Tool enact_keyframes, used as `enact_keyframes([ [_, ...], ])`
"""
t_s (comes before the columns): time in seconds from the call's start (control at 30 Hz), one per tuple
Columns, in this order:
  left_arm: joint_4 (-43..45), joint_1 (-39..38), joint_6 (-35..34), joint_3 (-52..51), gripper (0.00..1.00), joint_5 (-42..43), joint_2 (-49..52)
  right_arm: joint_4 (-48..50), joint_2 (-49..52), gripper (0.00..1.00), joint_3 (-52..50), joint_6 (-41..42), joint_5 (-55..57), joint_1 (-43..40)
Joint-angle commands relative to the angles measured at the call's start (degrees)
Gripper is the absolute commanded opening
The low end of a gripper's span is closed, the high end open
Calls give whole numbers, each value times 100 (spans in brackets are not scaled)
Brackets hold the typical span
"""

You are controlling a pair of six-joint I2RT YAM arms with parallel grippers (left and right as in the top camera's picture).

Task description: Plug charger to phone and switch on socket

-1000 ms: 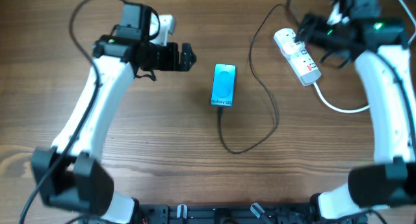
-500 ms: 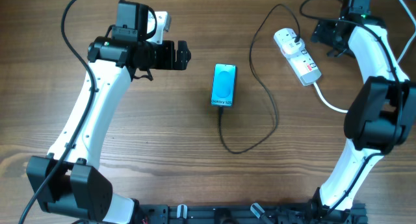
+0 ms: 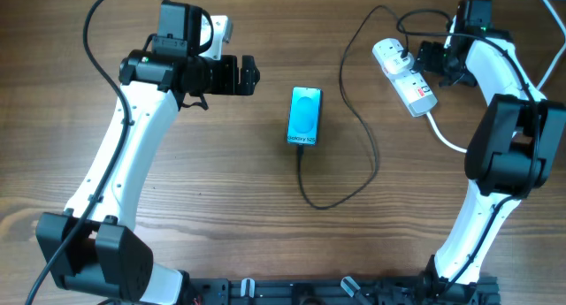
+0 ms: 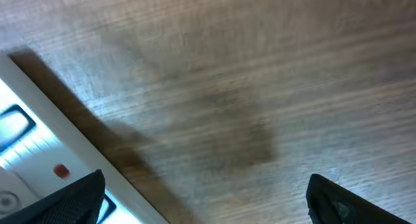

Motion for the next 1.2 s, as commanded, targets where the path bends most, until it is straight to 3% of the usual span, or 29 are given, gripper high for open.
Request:
enact_keyframes([
  [0.0,11,-15,28,-11,100,-76,48,-61,90,100,-85,-120,-168,11],
  [1.17,11,-15,28,-11,100,-76,48,-431,90,100,-85,-264,-1025,66],
])
